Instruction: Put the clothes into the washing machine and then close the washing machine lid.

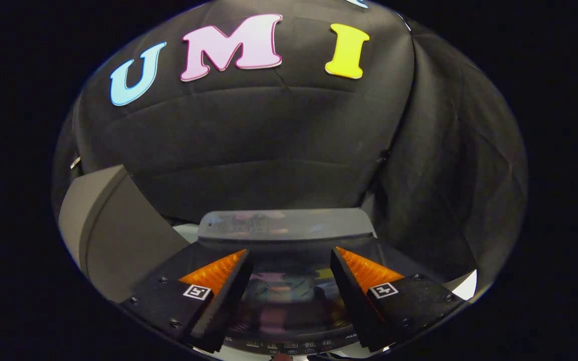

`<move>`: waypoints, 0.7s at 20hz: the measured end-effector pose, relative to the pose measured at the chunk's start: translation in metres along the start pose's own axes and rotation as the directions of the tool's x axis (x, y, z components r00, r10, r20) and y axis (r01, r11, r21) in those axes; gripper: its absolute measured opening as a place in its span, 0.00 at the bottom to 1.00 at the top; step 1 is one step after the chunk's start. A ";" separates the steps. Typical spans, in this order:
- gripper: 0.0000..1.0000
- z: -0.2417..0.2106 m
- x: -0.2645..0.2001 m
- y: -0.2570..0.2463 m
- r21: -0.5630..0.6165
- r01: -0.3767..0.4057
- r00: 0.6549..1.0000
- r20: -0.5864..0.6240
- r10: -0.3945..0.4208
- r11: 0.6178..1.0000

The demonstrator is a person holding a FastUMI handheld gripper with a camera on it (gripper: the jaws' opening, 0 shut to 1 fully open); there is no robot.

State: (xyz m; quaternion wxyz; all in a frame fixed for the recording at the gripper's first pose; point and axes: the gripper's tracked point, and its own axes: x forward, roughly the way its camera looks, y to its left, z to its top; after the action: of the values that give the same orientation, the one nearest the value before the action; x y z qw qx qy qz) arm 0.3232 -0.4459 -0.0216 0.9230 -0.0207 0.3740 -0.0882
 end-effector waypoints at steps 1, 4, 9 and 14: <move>0.99 -0.001 -0.002 0.000 -0.012 0.006 1.000 -0.016 -0.006 1.000; 0.98 -0.006 -0.001 -0.002 -0.047 0.005 0.997 -0.073 -0.008 0.999; 0.99 -0.009 -0.001 0.000 -0.034 0.009 0.993 -0.119 -0.013 0.999; 0.99 -0.013 -0.001 -0.002 -0.039 0.009 0.987 -0.160 -0.015 0.999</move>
State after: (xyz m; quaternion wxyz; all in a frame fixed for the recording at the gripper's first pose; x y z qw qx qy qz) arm 0.3135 -0.4469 -0.0303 0.8889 -0.0334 0.4484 -0.0881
